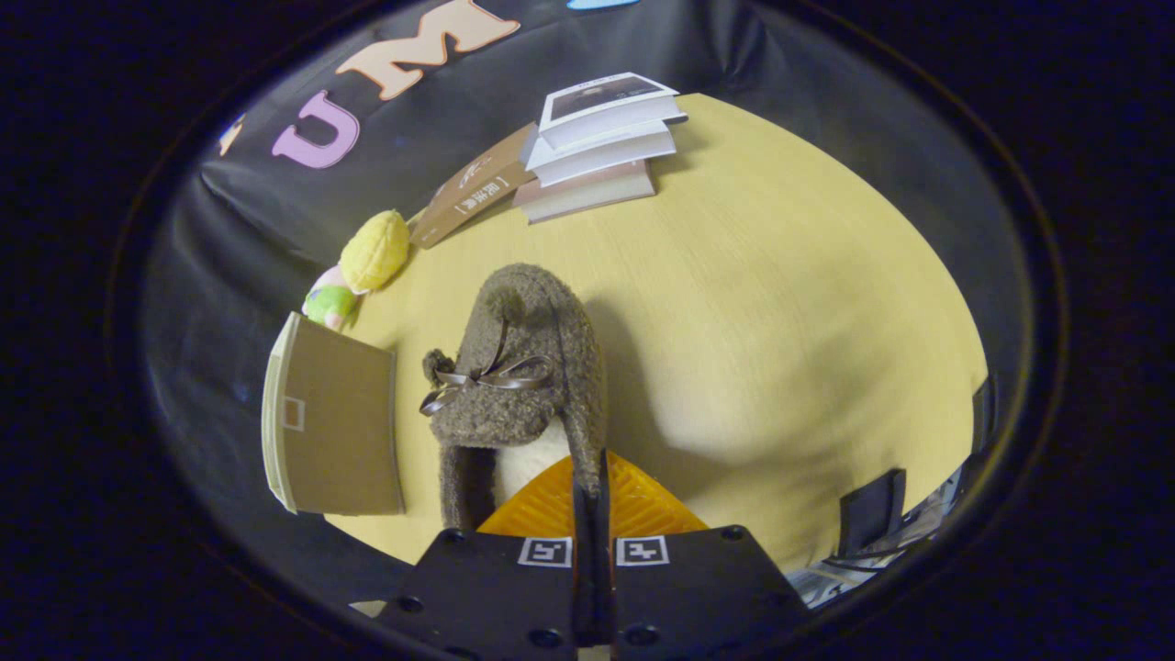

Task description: Open the storage box then place both shoes into the box .Put the left shoe in first, then the right shoe, with the right side of both shoes facing outward in a uniform manner.

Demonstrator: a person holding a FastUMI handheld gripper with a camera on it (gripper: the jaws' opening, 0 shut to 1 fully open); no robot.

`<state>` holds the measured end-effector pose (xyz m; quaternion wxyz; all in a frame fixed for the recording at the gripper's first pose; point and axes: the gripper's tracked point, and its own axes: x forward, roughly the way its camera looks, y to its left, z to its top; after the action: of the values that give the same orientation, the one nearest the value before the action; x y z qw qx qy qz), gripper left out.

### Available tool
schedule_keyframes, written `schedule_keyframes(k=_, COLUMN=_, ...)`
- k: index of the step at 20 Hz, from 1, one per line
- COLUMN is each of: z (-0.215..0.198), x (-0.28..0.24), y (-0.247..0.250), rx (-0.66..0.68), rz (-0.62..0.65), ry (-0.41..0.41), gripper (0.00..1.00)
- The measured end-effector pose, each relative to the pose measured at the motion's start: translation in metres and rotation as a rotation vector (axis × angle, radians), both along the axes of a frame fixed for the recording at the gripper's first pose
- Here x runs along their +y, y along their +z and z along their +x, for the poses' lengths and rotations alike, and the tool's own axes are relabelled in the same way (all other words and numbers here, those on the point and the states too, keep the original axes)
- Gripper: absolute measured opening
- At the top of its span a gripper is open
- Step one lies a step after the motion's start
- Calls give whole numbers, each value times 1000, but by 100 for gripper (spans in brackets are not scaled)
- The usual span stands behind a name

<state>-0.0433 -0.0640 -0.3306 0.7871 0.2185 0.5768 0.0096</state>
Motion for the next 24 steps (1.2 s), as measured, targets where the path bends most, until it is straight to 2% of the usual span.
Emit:
schedule_keyframes(k=9, z=24, x=101, y=67, rx=-68, rz=68, ry=-11, gripper=4)
schedule_keyframes(k=13, z=36, x=147, y=96, rx=-102, rz=84, ry=22, gripper=4)
schedule_keyframes(k=19, z=52, x=228, y=151, rx=-172, rz=178, ry=61, gripper=4)
schedule_keyframes(k=24, z=48, x=290, y=147, rx=-153, rz=195, ry=102, gripper=4)
